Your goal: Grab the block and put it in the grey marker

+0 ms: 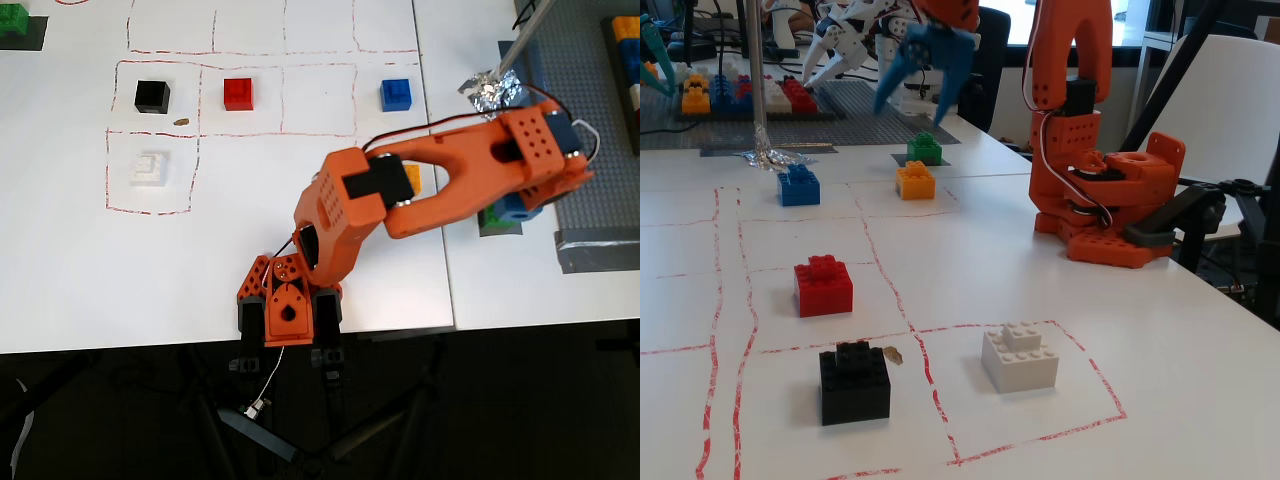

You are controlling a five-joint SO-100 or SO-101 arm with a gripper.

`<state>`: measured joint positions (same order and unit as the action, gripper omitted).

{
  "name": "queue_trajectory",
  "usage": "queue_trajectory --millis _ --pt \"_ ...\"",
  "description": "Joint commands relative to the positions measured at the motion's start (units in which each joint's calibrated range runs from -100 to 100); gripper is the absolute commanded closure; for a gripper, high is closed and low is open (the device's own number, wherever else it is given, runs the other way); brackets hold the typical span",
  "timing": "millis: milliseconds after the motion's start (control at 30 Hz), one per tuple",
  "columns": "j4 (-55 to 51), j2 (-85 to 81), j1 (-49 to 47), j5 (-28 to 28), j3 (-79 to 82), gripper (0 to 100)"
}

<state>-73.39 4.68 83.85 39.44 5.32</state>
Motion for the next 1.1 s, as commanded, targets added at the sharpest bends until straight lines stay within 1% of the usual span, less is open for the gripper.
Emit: queue_trajectory --millis 0,67,133,267,367,600,767,900,1067 --pt "-8.5 -11.8 -5.8 -3.6 -6.5 67" --pt "-13.2 -15.4 -9.9 -5.8 -6.0 68" --pt "-15.7 -19.5 -14.6 -8.2 -3.0 70" --pt "-16.5 -27.3 -26.0 -13.4 6.7 74" --pt "-15.3 -32.7 -35.7 -18.2 14.3 80" --pt "-5.0 -44.7 -56.0 -27.9 29.6 91" --pt "2.9 -50.9 -65.5 -33.5 36.7 94" --pt "7.8 -59.0 -71.5 -36.4 42.6 99" --pt "16.0 -73.1 -76.0 -36.9 55.0 100"
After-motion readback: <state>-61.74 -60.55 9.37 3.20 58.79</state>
